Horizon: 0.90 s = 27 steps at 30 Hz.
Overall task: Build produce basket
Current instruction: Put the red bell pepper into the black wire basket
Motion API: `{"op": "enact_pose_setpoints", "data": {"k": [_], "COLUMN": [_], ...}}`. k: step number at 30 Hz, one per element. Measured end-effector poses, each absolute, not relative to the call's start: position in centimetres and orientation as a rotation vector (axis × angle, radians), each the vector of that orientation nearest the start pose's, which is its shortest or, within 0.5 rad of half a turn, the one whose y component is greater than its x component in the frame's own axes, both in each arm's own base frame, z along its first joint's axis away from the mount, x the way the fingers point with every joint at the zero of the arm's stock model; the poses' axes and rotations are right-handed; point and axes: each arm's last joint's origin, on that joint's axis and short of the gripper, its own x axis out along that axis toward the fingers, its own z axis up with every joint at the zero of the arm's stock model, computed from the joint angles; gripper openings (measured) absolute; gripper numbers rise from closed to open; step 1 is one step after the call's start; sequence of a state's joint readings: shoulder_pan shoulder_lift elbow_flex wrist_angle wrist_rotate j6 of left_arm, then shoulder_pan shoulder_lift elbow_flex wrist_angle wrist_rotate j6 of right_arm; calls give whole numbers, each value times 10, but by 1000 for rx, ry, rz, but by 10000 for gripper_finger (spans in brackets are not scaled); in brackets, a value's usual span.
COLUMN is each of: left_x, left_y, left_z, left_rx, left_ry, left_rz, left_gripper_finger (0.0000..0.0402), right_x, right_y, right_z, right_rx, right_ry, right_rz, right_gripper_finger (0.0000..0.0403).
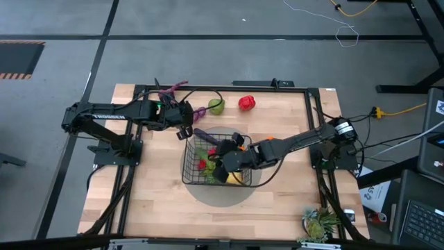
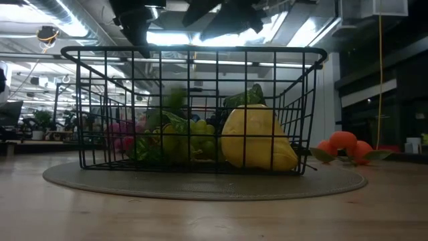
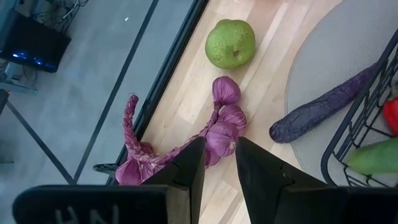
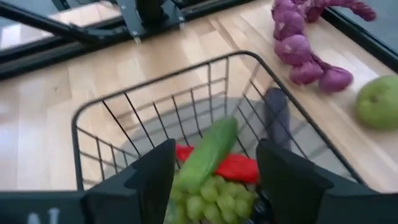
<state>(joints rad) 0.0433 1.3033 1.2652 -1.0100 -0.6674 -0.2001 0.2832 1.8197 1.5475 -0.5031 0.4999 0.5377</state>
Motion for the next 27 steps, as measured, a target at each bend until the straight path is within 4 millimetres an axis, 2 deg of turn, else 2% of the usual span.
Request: {"op": "enact_pose_setpoints", "data": {"k": [5,11,16,19,22,27], "left_x": [241,242,243,244,244,245], "left_y": [28,28,28,28,29,29], "left_z": [330,331,331,332,332,332], "left_rx": [153,144,138,136,137,135], "left_ry": [944,935,920,913,908,899], "left_rz": [739,742,743,743,742,742], "left_gripper_finger": [85,85,85,85,85,85], "right_x": [367,340,321,311,310,312], "right_y": [92,72,43,14,-22,-103], "right_z": [314,351,365,368,366,356], "right_rx": [159,-89,-122,-125,-91,-77], "right_ry": [724,731,841,933,1006,1147], "right_rz": [-441,-767,-930,-1039,-1101,-1041], "right_gripper_finger": [224,225,225,225,225,225]}}
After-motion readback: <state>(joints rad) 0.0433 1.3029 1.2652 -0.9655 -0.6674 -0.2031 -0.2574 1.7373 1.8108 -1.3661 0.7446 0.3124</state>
